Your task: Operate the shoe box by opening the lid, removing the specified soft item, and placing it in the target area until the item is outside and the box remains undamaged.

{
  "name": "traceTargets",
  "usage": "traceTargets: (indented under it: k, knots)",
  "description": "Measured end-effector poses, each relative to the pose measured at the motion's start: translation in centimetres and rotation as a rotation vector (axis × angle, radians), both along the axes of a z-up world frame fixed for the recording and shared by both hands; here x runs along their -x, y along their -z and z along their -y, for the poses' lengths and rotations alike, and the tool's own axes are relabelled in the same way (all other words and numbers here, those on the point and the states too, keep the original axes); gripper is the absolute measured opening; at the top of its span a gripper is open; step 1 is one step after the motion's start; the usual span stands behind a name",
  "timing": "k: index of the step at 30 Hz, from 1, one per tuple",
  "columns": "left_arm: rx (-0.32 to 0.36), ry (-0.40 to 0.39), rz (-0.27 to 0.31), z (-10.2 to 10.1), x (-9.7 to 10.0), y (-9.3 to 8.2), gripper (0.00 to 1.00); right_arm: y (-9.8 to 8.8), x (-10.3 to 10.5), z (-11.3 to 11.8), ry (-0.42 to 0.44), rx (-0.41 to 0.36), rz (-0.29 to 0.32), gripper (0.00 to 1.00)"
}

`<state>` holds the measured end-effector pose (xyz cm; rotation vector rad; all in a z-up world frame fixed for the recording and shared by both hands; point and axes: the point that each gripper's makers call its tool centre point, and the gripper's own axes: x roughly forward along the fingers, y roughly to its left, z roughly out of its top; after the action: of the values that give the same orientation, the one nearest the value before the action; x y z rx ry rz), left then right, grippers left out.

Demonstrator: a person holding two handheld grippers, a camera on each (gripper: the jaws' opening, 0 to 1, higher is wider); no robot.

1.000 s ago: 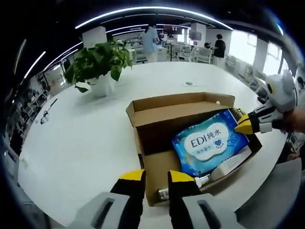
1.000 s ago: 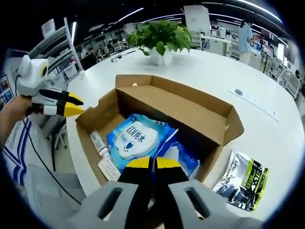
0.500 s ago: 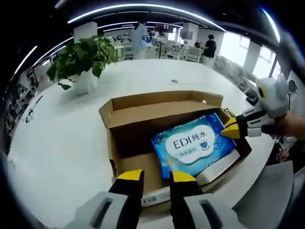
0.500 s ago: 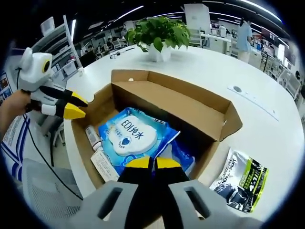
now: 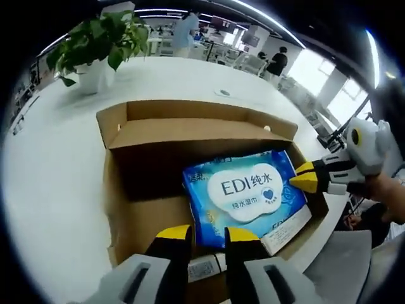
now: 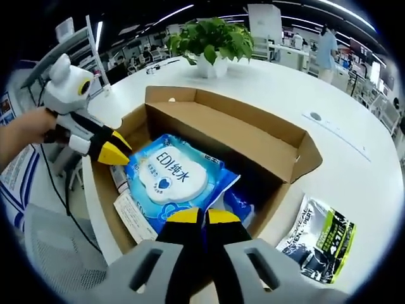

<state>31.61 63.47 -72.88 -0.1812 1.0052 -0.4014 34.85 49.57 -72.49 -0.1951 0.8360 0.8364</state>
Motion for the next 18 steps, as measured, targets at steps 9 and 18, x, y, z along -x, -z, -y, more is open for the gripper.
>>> traceTargets:
  k: [9,18]
  knots:
    - [0.029,0.009,-0.059,0.7,0.8,1.5,0.15,0.5,0.1,0.2,0.017,-0.009,-0.014,0.0]
    - [0.03,-0.013,-0.055,0.7,0.8,1.5,0.05,0.5,0.2,0.2,0.031,-0.022,-0.016,0.0]
